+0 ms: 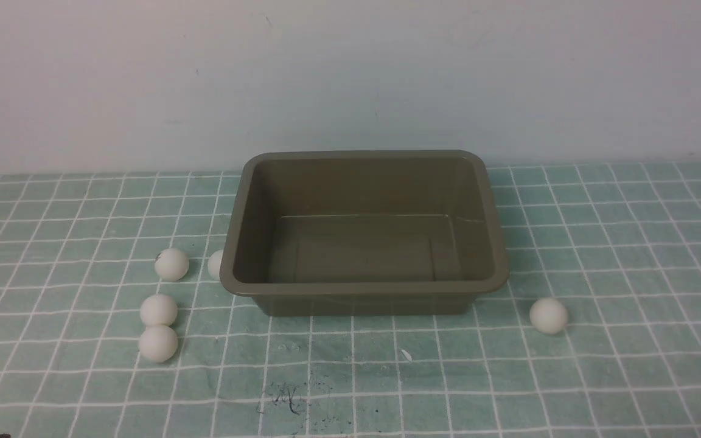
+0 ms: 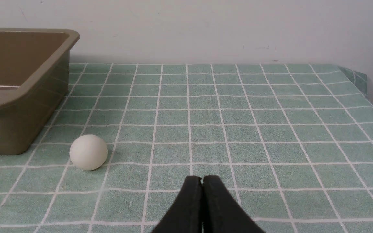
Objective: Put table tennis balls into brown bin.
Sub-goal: 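Reach for and grasp a ping pong ball on the table beside the basket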
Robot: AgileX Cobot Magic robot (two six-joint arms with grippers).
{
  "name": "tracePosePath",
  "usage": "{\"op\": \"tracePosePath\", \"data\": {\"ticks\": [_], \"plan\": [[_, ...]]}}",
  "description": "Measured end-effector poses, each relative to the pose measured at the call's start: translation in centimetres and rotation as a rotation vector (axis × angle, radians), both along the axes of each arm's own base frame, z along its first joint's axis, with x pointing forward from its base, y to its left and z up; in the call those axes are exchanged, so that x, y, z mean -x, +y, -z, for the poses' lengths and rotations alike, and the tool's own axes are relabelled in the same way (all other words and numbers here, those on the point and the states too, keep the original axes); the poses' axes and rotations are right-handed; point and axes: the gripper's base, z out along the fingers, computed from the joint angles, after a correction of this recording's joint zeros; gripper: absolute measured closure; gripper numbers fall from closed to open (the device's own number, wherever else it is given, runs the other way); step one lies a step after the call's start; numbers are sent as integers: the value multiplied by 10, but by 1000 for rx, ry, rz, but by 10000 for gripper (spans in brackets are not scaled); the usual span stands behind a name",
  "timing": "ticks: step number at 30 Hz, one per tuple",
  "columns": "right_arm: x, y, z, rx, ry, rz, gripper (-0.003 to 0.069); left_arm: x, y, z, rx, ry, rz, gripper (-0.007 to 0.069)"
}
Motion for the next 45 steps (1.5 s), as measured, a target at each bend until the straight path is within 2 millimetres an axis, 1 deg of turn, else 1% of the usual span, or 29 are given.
{"op": "tracePosePath", "data": {"ticks": [17,21,23,26,28,29,30,33,34,35,36,37,39,40,41,42,43,44,45], "plan": [[0,0,0,0,0,0,673,0,0,0,0,0,0,629],[0,0,0,0,0,0,673,0,1,-1,-43,-12,0,629],[0,0,0,0,0,0,673,-2,0,-4,10,-63,-5,629],[0,0,0,0,0,0,673,-4,-2,-15,199,-181,-19,629],[0,0,0,0,0,0,673,-5,-2,-26,300,-289,-22,629],[0,0,0,0,0,0,673,-4,-1,-36,375,-397,-22,629],[0,0,0,0,0,0,673,-4,-1,-38,383,-411,-21,629],[0,0,0,0,0,0,673,2,2,-60,494,-662,-7,629],[0,0,0,1,0,0,673,6,4,-69,543,-771,2,629],[0,0,0,2,0,0,673,8,5,-72,558,-802,5,629],[0,0,0,7,-1,1,673,11,7,-83,595,-870,11,629],[0,0,0,10,-2,1,673,14,7,-101,624,-909,19,629],[0,0,0,12,-2,1,673,13,6,-131,639,-867,26,629],[0,0,-1,8,-8,1,673,2,3,-147,630,-732,15,629],[0,0,-1,-9,-17,0,673,-3,1,-163,619,-655,13,629],[-1,0,-2,-25,-31,0,673,-14,-2,-166,598,-528,-3,629],[-1,2,-3,-93,-62,-1,673,-27,-5,-174,564,-374,-20,629],[-2,3,-6,-159,-103,-2,673,-33,-7,-182,536,-292,-26,629],[-2,3,-8,-203,-125,-3,673,-42,-8,-183,508,-191,-36,629]]}}
